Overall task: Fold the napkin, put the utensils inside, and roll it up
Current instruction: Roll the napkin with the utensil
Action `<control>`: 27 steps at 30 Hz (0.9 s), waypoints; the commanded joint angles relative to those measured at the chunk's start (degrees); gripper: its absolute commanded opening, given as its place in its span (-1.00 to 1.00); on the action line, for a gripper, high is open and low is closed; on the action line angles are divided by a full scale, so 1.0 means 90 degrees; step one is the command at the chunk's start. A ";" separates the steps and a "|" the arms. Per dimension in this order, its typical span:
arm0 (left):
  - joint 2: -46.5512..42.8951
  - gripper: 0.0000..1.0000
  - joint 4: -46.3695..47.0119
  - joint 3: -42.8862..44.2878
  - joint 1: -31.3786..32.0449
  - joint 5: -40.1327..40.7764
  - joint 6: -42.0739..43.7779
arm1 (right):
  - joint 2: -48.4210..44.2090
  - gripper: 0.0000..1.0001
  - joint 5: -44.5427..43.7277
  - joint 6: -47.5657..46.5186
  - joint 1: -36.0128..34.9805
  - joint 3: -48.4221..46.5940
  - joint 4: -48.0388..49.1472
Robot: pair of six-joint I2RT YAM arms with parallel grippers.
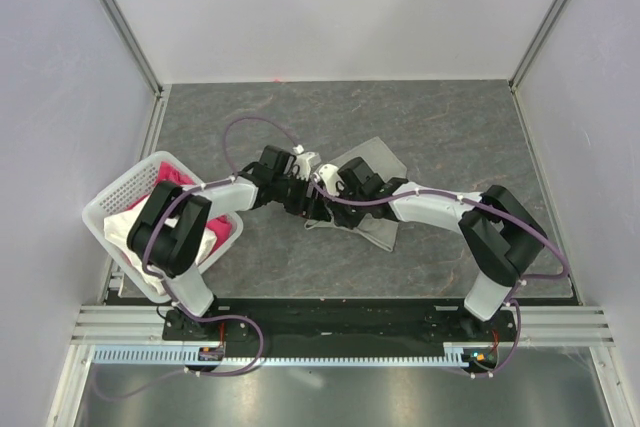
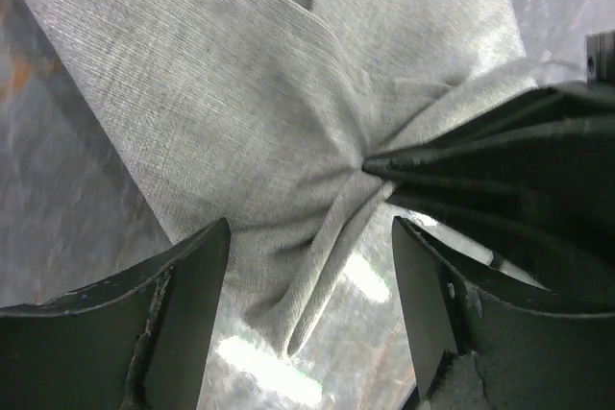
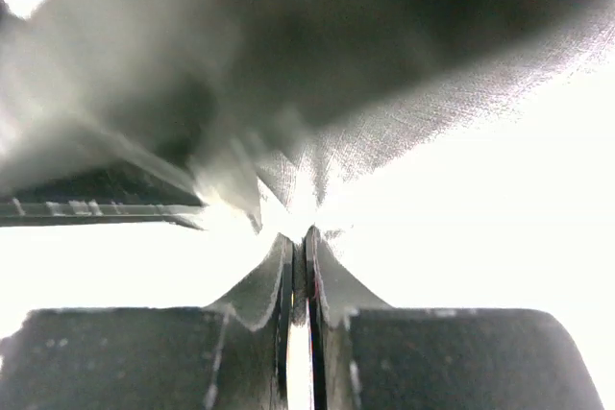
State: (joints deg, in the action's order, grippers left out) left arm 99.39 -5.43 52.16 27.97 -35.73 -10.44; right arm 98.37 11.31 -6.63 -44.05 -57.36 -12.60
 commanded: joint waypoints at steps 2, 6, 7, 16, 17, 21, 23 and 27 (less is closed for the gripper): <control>-0.0760 0.57 0.1111 -0.0297 -0.0499 -0.0435 -0.0832 | 0.0281 -1.00 0.0188 0.0220 0.0090 0.0046 -0.0689; -0.0839 0.58 0.1141 -0.0327 -0.0666 -0.0143 -0.1086 | 0.0271 -1.00 0.0384 0.0210 0.0119 0.0036 -0.0758; -0.0868 0.59 0.1160 -0.0346 -0.0685 -0.0074 -0.1125 | 0.0271 -1.00 0.0423 0.0210 0.0119 0.0036 -0.0768; -0.1355 0.59 0.1832 -0.0785 -0.0754 0.0297 -0.1418 | 0.0350 -1.00 0.1086 0.0229 0.0431 0.0046 -0.0817; -0.1395 0.59 0.1902 -0.0960 -0.0763 0.0375 -0.1447 | 0.0359 -1.00 0.1261 0.0229 0.0519 0.0055 -0.0817; -0.1727 0.58 0.2390 -0.1468 -0.0783 0.0483 -0.1506 | 0.0496 -1.00 0.2052 0.0278 0.0773 0.0046 -0.0778; -0.1941 0.58 0.2799 -0.1819 -0.0783 0.0367 -0.1555 | 0.0574 -1.00 0.2675 0.0336 0.0919 0.0017 -0.0768; -0.2108 0.58 0.3473 -0.2318 -0.0783 -0.0092 -0.1692 | 0.0827 -1.00 0.3390 0.0454 0.1096 -0.0188 -0.0904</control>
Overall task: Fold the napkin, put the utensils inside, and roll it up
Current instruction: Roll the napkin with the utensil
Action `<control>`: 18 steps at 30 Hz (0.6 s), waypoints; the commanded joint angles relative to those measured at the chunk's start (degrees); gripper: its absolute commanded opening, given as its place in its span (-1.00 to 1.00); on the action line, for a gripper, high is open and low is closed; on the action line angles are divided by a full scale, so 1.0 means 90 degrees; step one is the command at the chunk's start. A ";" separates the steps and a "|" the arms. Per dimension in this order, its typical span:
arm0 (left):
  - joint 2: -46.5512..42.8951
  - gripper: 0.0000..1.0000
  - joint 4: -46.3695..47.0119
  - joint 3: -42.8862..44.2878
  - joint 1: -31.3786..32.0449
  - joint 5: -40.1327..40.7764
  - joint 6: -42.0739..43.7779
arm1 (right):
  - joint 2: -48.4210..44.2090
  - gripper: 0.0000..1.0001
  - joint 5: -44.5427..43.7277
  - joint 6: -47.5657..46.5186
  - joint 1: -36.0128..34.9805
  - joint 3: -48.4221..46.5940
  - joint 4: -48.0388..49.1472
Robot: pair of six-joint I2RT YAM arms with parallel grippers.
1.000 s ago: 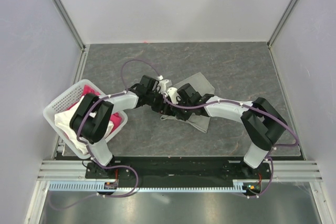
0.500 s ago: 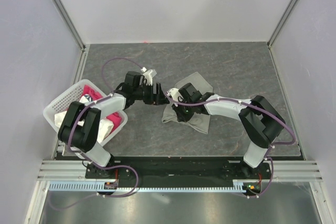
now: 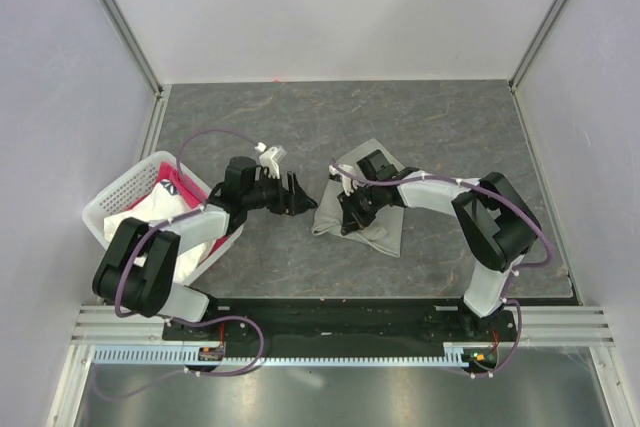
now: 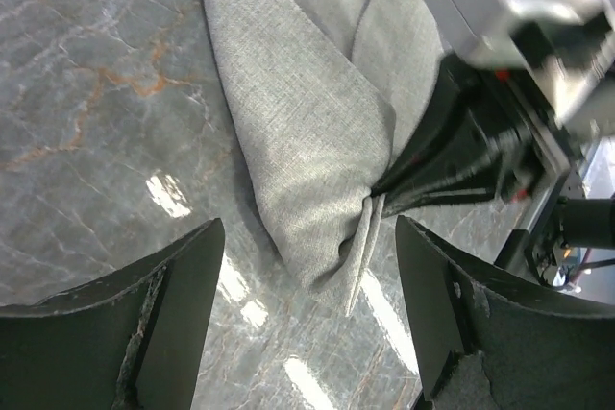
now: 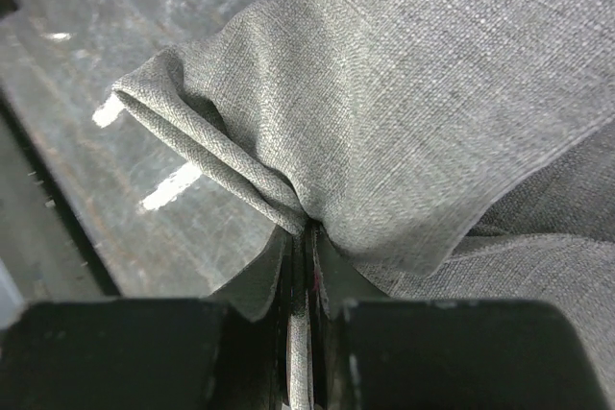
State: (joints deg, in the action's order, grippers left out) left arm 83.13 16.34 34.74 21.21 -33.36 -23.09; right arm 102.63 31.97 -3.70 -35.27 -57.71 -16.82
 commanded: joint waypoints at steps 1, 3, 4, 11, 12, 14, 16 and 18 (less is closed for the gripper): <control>-0.0301 0.58 0.1162 -0.0461 -0.0023 -0.0471 -0.0334 | 0.0403 -1.00 0.1193 0.0167 0.0158 -0.0198 -0.0475; -0.0224 0.58 0.1348 -0.0608 -0.0003 -0.0755 -0.0373 | 0.0578 -1.00 0.1602 0.0216 0.0237 -0.0364 -0.0659; -0.0194 0.58 0.1397 -0.0647 0.0016 -0.0833 -0.0412 | 0.0647 -1.00 0.1672 0.0236 0.0246 -0.0423 -0.0738; -0.0194 0.61 0.1729 -0.1086 0.0182 -0.1166 -0.0481 | 0.1106 -1.00 0.2239 0.0246 0.0334 -0.0901 -0.1373; -0.0233 0.62 0.1739 -0.1125 0.0192 -0.1166 -0.0481 | 0.1232 -1.00 0.2307 0.0255 0.0363 -0.0979 -0.1431; -0.0389 0.62 0.1739 -0.1252 0.0260 -0.1050 -0.0471 | 0.1418 -1.00 0.2356 0.0314 0.0451 -0.1077 -0.1490; -0.0583 0.63 0.1643 -0.1398 0.0318 -0.0806 -0.0384 | 0.1536 -1.00 0.2453 0.0343 0.0510 -0.1117 -0.1539; -0.0721 0.64 0.1457 -0.1448 0.0367 -0.0571 -0.0277 | 0.1711 -1.00 0.2590 0.0372 0.0598 -0.1185 -0.1568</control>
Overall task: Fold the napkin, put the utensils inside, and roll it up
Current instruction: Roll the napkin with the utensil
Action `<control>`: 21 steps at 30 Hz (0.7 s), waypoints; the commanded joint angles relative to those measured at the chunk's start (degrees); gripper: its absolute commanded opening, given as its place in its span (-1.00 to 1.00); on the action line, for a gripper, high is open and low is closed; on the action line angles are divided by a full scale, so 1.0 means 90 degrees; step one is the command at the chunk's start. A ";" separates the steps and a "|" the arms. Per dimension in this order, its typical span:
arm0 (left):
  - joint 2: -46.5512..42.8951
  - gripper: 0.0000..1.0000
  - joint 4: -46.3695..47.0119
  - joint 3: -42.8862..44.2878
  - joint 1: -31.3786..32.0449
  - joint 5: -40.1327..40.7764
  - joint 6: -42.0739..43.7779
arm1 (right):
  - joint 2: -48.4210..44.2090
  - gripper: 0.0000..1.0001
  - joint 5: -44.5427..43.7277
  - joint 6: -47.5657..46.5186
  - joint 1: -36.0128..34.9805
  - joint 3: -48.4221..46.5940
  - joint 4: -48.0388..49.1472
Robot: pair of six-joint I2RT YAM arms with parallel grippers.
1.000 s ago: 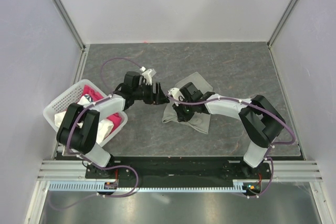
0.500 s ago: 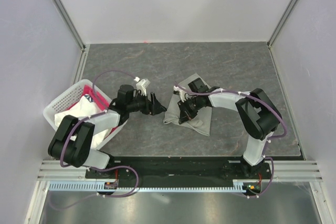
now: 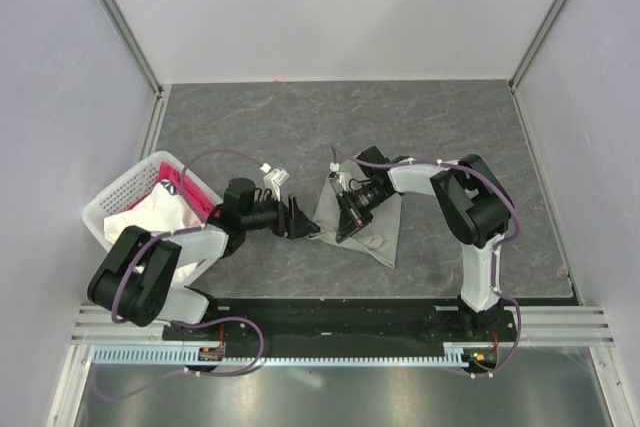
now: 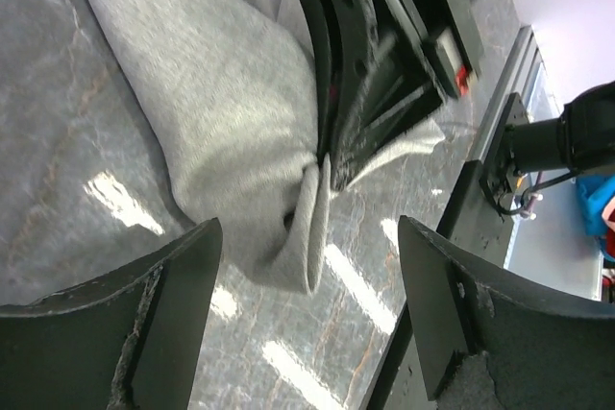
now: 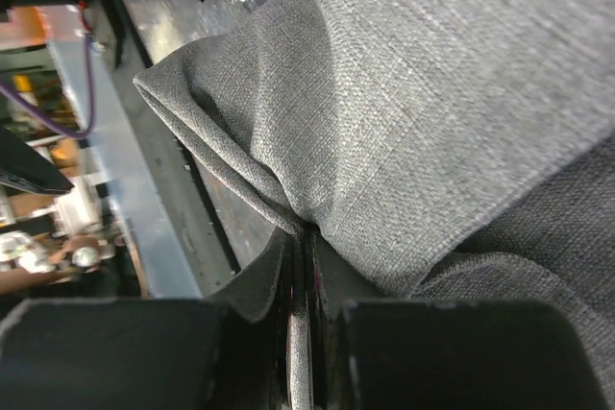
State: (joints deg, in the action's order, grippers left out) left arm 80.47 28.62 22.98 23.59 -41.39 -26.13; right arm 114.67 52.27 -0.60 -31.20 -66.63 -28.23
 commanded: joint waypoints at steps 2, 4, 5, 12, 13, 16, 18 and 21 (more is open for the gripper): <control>-0.0571 0.64 -0.0172 -0.0171 0.0191 0.0545 0.0256 | 0.0539 -1.00 0.0442 0.0028 0.0224 -0.0272 -0.0330; -0.0630 0.64 -0.0396 -0.0171 0.0288 0.0594 0.0422 | 0.0647 -1.00 0.0530 0.0028 0.0322 -0.0321 -0.0379; -0.0669 0.64 -0.0465 -0.0180 0.0327 0.0643 0.0471 | 0.0725 -1.00 0.0540 0.0028 0.0342 -0.0370 -0.0418; -0.0455 0.58 -0.1295 -0.0005 0.0747 0.1658 0.0833 | 0.0794 -1.00 0.0608 -0.0080 0.0400 -0.0448 -0.0496; -0.0416 0.57 -0.1286 0.0024 0.0777 0.1785 0.0823 | 0.0794 -1.00 0.0608 -0.0089 0.0410 -0.0448 -0.0496; -0.0308 0.51 -0.1217 0.0141 0.0855 0.2019 0.0775 | 0.0804 -1.00 0.0608 -0.0119 0.0429 -0.0448 -0.0496; -0.0201 0.45 -0.1159 0.0210 0.0884 0.2098 0.0784 | 0.0823 -1.00 0.0608 -0.0109 0.0420 -0.0448 -0.0506; 0.0004 0.38 -0.0955 0.0337 0.0923 0.2098 0.0774 | 0.0813 -1.00 0.0627 -0.0119 0.0420 -0.0458 -0.0506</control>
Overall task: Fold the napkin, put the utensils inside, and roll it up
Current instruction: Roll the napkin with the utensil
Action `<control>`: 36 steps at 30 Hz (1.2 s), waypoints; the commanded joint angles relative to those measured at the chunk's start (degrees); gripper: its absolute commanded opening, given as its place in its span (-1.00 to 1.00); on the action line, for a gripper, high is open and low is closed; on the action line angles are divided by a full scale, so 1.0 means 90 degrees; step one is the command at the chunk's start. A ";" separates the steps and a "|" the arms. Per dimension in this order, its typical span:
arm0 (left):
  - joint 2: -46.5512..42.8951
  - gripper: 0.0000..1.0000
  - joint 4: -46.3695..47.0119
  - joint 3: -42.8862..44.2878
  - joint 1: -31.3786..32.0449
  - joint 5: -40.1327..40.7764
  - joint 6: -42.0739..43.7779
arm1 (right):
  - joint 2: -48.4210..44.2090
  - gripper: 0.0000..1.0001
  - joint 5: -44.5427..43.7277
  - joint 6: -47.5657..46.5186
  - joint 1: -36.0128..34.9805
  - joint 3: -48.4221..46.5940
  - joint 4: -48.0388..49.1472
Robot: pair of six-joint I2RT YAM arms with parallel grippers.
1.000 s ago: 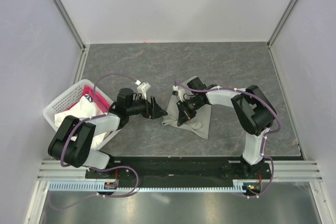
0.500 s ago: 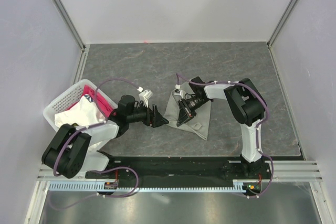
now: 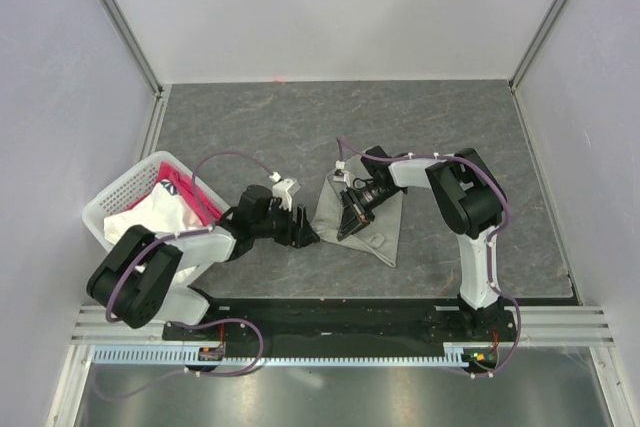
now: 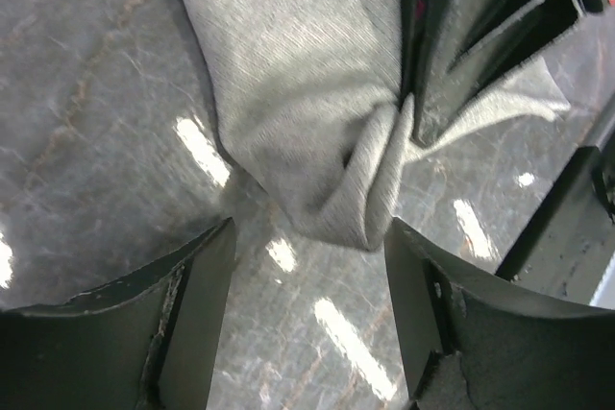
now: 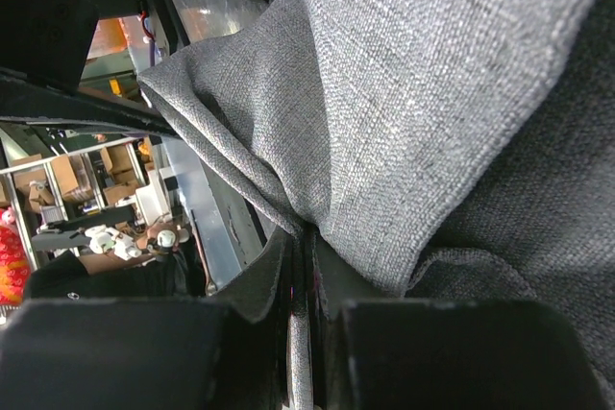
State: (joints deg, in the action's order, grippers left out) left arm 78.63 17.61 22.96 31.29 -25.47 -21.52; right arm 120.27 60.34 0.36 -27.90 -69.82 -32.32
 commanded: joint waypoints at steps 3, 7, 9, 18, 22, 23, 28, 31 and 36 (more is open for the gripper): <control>0.0384 0.32 0.0523 0.0369 0.0059 0.0340 0.0213 | 0.0201 -1.00 -0.0268 -0.0226 0.0073 -0.0113 -0.0062; 0.0540 0.29 0.0894 0.0378 0.0059 0.0370 0.0096 | 0.0250 -1.00 -0.0278 -0.0226 0.0063 -0.0103 -0.0042; 0.0687 0.27 0.0983 0.0427 0.0059 0.0340 -0.0011 | 0.0250 -1.00 -0.0278 -0.0235 0.0073 -0.0094 -0.0062; 0.1136 0.06 0.1774 0.0437 0.0049 0.0018 -0.0353 | 0.0270 -1.00 -0.0268 -0.0265 0.0063 -0.0084 -0.0071; 0.1234 -0.07 0.1921 0.0418 0.0039 -0.0041 -0.0363 | 0.0279 -1.00 -0.0259 -0.0274 0.0082 -0.0074 -0.0071; 0.1253 -0.12 0.1930 0.0418 0.0029 -0.0041 -0.0353 | 0.0289 -1.00 -0.0259 -0.0284 0.0073 -0.0084 -0.0081; 0.1215 -0.39 0.1901 0.0408 0.0029 -0.0148 -0.0353 | 0.0299 -1.00 -0.0268 -0.0284 0.0112 -0.0103 -0.0081; 0.1214 -0.50 0.1746 0.0466 0.0029 -0.0245 -0.0343 | 0.0231 -1.00 -0.0356 -0.0236 0.0102 -0.0132 -0.0091; 0.1234 -0.84 0.0926 0.0885 0.0029 -0.0489 -0.0256 | -0.0179 -0.71 -0.0912 -0.0118 0.0102 -0.0152 -0.0110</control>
State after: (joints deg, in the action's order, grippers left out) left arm 89.36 29.32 26.33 31.59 -27.00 -23.90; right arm 120.86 60.49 0.45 -27.14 -70.32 -33.67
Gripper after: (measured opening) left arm 0.139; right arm 0.112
